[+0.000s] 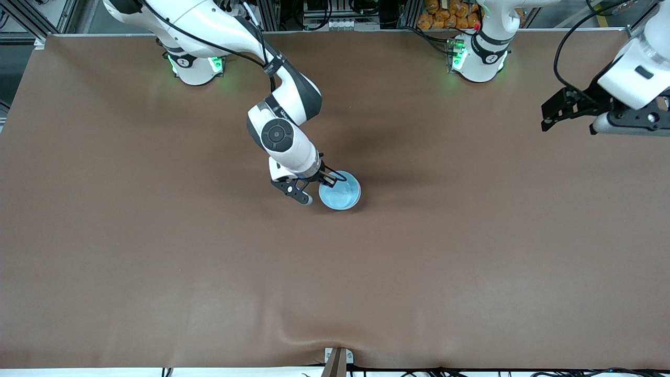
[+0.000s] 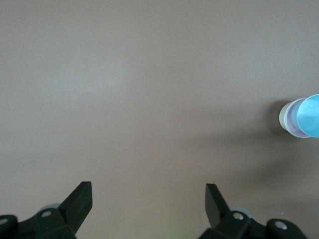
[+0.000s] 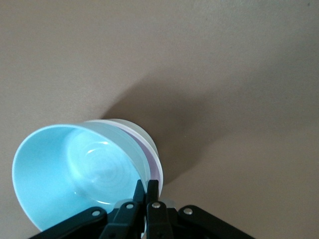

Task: Stack pink and blue bowls on white bowl
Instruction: 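Lower the blue bowl into the pink bowl with the right gripper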

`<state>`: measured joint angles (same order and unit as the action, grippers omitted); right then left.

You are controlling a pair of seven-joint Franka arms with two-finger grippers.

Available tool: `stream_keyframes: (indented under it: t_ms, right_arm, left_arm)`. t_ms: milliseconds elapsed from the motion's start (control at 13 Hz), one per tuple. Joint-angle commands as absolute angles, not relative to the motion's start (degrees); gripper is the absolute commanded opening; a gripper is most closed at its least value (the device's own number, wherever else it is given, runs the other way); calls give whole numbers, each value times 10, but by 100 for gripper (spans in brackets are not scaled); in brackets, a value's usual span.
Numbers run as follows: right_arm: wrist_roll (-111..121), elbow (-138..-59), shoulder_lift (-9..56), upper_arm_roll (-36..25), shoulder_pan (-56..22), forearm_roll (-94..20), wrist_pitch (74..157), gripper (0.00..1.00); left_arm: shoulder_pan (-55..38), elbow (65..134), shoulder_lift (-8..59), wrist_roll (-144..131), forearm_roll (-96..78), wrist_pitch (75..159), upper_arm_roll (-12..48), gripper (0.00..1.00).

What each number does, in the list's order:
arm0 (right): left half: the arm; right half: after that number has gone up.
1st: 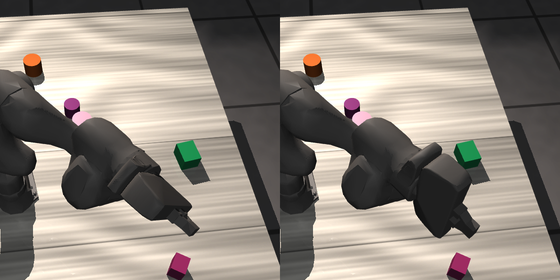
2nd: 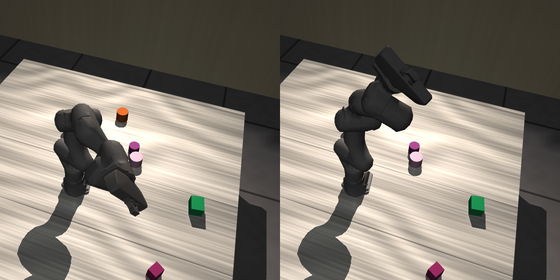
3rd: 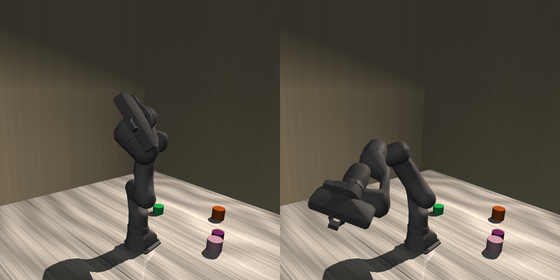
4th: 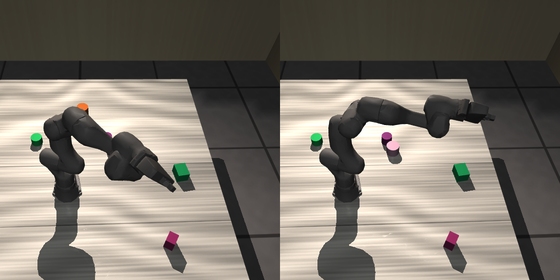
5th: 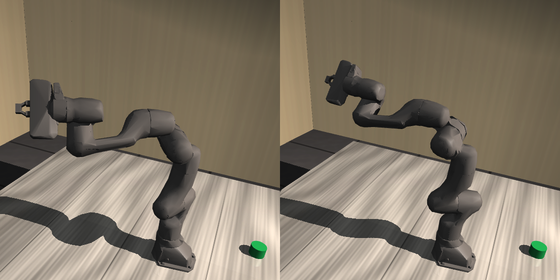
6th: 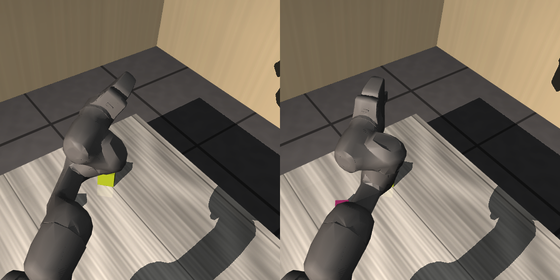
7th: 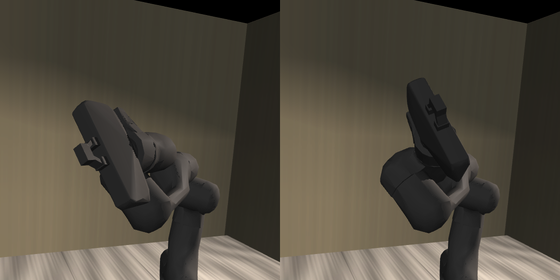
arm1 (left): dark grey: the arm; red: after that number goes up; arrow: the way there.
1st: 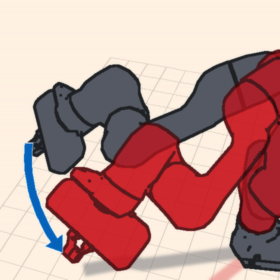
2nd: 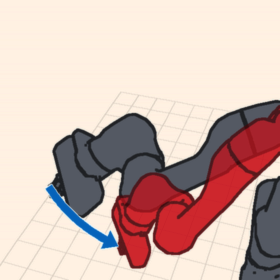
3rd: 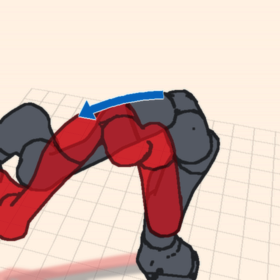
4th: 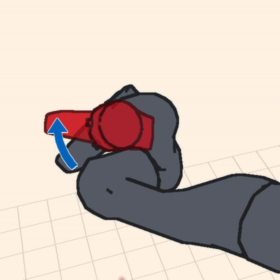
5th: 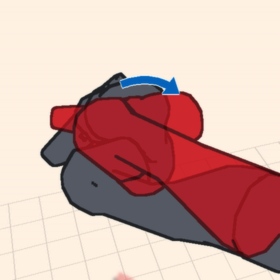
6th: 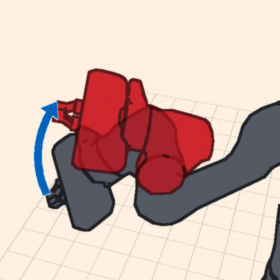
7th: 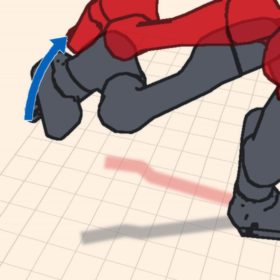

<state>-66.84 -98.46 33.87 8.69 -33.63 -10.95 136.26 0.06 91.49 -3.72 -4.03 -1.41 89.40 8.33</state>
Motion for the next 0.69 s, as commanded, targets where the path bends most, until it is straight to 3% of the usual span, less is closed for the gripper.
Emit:
stream_keyframes:
  t_ms: [0,77,154,615]
  right_arm:
    - [-681,-985,341,80,-350,-108,1374,0]
    - [-682,-985,340,80,-350,-108,1374,53]
    - [-682,-985,340,80,-351,-107,1373,100]
    - [-647,-978,280,68,-303,-77,1343,100]
  left_arm:
    - [-2,902,-33,-34,-19,880,81,100]
    - [-2,902,-33,-36,-19,880,81,100]
    - [-2,902,-33,-35,-19,880,81,100]
    - [-2,901,-32,-35,-19,879,81,100]
